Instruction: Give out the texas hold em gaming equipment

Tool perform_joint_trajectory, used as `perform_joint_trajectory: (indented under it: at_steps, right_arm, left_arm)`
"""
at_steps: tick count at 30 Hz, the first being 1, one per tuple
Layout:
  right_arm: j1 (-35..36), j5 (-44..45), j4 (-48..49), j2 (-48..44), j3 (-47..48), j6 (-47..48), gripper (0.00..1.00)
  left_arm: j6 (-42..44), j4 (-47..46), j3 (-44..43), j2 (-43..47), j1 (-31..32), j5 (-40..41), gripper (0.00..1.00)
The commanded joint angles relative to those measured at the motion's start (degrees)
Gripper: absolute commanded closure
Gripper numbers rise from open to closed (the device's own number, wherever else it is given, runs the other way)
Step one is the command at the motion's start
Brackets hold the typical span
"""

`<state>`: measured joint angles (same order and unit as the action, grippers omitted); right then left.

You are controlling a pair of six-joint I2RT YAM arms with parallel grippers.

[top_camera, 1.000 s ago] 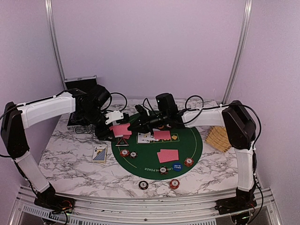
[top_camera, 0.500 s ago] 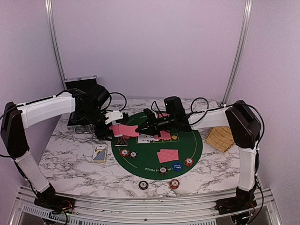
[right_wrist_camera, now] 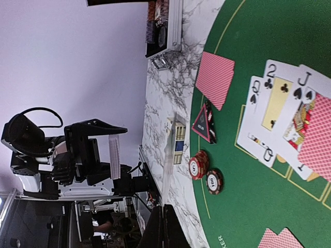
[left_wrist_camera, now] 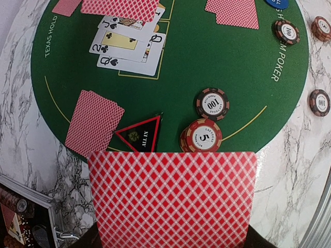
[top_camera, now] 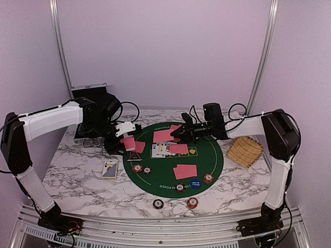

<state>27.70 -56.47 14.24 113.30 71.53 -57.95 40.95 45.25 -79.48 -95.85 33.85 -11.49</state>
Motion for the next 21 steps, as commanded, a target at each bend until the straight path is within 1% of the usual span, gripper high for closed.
perform_joint_trajectory:
  at_steps: [1, 4, 8, 10, 14, 21]
  right_arm:
    - [-2.9, 0.2, -2.8, -0.5, -1.1, 4.6, 1.00]
    - [-4.3, 1.0, -6.0, 0.0, -0.7, 7.4, 1.00]
    - [-6.1, 3.7, -12.7, 1.4, 0.8, 13.1, 1.00]
    - [-6.5, 4.7, -13.3, 2.3, 0.8, 13.8, 1.00]
    - [-6.5, 9.3, -21.3, 4.8, 4.1, 19.4, 1.00]
    - [-6.6, 14.6, -27.0, 7.1, 6.8, 24.0, 1.00]
  left_arm:
    - [0.2, -0.3, 0.9, 1.2, -0.5, -0.4, 1.00]
    - [0.2, -0.3, 1.3, 1.6, -0.6, -0.3, 1.00]
    - [0.2, -0.3, 2.7, 2.2, -0.8, -0.4, 1.00]
    - [0.2, -0.3, 3.3, 2.5, -1.0, -0.4, 1.00]
    - [0.2, -0.3, 4.8, 3.3, -1.6, -0.4, 1.00]
    - [0.6, -0.4, 8.8, 5.9, -4.4, 0.4, 1.00]
